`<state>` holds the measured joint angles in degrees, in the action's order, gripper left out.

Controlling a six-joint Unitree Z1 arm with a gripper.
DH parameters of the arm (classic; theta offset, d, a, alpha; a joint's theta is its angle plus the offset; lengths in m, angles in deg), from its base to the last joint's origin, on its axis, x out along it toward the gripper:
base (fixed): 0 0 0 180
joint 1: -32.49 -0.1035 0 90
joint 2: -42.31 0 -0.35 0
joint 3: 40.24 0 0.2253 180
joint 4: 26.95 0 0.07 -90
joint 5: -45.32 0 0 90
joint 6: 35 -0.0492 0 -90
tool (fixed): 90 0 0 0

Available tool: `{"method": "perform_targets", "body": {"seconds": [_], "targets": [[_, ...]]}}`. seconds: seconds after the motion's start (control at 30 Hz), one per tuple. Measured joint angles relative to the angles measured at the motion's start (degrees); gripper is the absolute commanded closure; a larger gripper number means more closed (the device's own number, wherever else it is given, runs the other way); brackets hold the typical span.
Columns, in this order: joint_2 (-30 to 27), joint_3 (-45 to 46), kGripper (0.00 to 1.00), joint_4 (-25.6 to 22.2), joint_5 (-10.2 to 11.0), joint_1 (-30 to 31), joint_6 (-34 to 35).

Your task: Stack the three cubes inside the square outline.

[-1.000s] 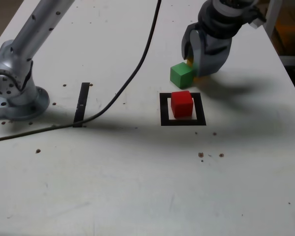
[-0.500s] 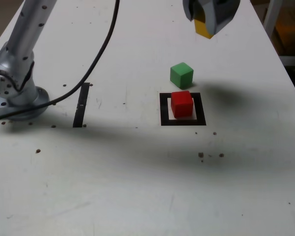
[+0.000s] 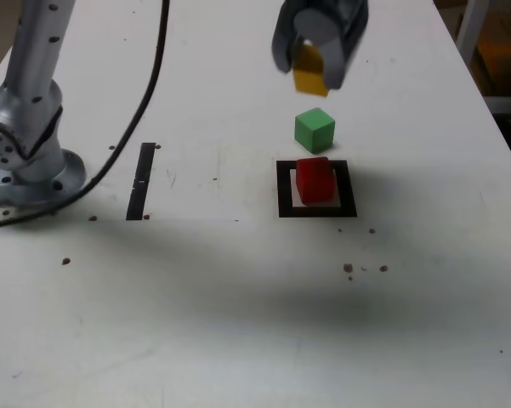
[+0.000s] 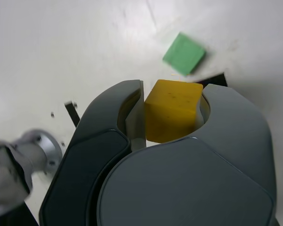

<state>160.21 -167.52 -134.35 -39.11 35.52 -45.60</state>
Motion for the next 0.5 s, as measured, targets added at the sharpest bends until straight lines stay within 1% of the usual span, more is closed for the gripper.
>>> {"method": "perform_targets", "body": {"seconds": [0.07, 0.13, 0.2, 0.27, 0.33, 0.37, 0.4, 0.47, 0.5], "targets": [[-1.6, 1.8, 0.78, 0.0, -2.2, 1.2, 4.9], [-3.0, 2.1, 0.78, 0.0, -2.8, 2.1, 9.5], [-3.7, 3.0, 0.78, 0.0, -4.6, 3.5, 13.7], [-3.7, 3.5, 0.78, 0.0, -5.9, 5.1, 17.7], [-3.0, 3.5, 0.78, 0.0, -7.9, 5.8, 21.9], [-2.1, 3.6, 0.77, 0.0, -9.7, 6.2, 25.1], [-1.4, 3.6, 0.77, 0.0, -10.3, 6.5, 27.2], [1.0, 3.7, 0.75, 0.0, -13.4, 8.0, 33.3], [1.7, 3.8, 0.75, 0.0, -13.7, 8.3, 35.6]]}}
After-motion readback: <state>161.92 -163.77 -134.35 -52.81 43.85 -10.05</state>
